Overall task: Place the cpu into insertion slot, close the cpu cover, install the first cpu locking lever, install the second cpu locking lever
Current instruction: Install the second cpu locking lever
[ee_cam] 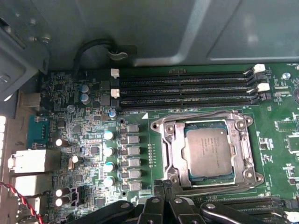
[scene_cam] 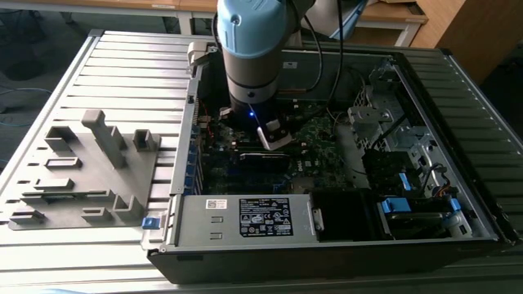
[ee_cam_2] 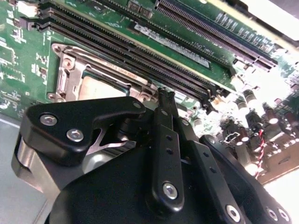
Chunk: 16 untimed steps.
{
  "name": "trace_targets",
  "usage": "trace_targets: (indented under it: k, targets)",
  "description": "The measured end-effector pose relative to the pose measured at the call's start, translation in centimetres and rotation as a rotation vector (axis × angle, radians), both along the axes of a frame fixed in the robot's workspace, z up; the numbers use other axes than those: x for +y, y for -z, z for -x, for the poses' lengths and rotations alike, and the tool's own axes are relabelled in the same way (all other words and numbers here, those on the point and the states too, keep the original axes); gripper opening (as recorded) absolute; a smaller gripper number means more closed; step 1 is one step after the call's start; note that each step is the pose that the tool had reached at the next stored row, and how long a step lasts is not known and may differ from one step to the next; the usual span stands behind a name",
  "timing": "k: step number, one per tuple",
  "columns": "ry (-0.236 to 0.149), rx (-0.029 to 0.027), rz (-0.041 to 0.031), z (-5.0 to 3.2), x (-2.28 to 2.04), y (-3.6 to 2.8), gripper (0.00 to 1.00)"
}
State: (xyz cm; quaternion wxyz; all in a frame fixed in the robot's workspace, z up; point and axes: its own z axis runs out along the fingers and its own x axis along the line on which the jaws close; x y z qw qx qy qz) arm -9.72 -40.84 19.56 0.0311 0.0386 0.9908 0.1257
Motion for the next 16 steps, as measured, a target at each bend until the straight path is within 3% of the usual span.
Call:
trace_targets:
  k: [4,16]
  targets:
    - [0.0,-0.0001,-0.0091,0.01,0.0,0.11,0.11]
    - [0.0,0.0,-0.0092,0.05,-0.14,0.36,0.11]
